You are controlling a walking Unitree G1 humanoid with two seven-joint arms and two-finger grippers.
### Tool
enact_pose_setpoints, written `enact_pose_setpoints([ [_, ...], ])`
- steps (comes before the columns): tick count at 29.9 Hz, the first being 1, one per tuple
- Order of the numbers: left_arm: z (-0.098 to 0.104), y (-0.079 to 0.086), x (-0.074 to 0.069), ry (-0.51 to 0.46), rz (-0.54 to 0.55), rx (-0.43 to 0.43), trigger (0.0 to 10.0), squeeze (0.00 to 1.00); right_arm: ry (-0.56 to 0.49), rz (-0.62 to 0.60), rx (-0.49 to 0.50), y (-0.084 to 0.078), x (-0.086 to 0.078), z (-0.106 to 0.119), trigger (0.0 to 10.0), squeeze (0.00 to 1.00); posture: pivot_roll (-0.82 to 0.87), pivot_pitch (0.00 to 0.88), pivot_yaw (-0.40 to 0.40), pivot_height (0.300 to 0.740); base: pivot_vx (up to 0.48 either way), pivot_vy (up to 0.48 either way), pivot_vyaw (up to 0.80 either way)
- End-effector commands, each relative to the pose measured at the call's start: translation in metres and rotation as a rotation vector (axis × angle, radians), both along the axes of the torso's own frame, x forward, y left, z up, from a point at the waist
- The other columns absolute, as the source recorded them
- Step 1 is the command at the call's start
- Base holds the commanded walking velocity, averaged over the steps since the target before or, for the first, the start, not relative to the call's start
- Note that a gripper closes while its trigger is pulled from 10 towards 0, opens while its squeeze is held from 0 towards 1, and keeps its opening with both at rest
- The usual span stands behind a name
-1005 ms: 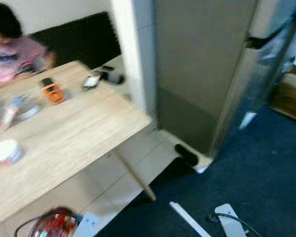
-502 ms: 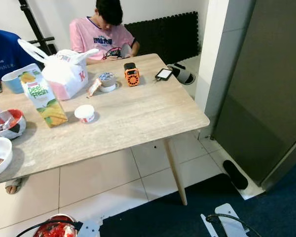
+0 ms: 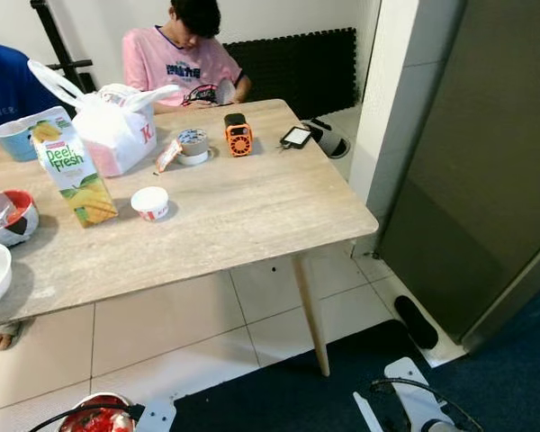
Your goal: Restocking fridge
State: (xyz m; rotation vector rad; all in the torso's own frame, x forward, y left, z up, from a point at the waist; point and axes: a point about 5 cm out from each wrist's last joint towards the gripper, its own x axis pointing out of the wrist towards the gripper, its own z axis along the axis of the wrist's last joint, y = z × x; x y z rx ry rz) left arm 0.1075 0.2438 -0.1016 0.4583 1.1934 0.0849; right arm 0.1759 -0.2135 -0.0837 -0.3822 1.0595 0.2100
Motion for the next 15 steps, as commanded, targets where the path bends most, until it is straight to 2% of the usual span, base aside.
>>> enact_pose_setpoints([
  [1, -0.004, -0.012, -0.005, 0.023, -0.019, -0.039, 10.0, 0.0, -0.032, -0.014, -0.002, -0.003, 0.007, 0.004, 10.0, 0.0, -0.04, 0.0, -0.011, 0.74, 0.0, 0.0, 0.0],
  [4, -0.005, -0.013, -0.005, 0.034, -0.023, -0.042, 10.0, 0.0, -0.053, -0.041, 0.003, -0.006, 0.013, 0.008, 10.0, 0.0, -0.04, 0.0, -0.016, 0.74, 0.0, 0.0, 0.0],
  [5, -0.005, -0.014, -0.003, 0.032, -0.022, -0.045, 10.0, 0.0, -0.058, -0.063, -0.002, -0.01, 0.014, 0.009, 10.0, 0.0, -0.02, 0.0, -0.052, 0.74, 0.0, 0.0, 0.0],
  [10, -0.003, -0.014, 0.001, -0.001, 0.019, -0.07, 10.0, 0.0, -0.016, -0.06, -0.018, -0.015, 0.001, 0.004, 10.0, 0.0, -0.03, 0.0, -0.046, 0.74, 0.0, 0.0, 0.0],
  [11, -0.006, -0.014, -0.011, 0.04, 0.012, -0.076, 10.0, 0.0, -0.001, -0.064, -0.016, -0.015, -0.006, 0.0, 10.0, 0.0, -0.04, 0.0, -0.036, 0.74, 0.0, -0.345, 0.0],
  [12, -0.007, -0.012, -0.015, 0.057, 0.016, -0.078, 10.0, 0.0, 0.004, -0.068, -0.013, -0.014, -0.008, -0.001, 10.0, 0.0, -0.04, 0.0, -0.035, 0.74, 0.0, -0.345, 0.0],
  [15, -0.007, -0.012, -0.016, 0.066, 0.014, -0.081, 10.0, 0.0, 0.003, -0.061, -0.009, -0.012, -0.007, -0.001, 10.0, 0.0, -0.05, 0.0, -0.03, 0.74, 0.0, -0.398, 0.0],
])
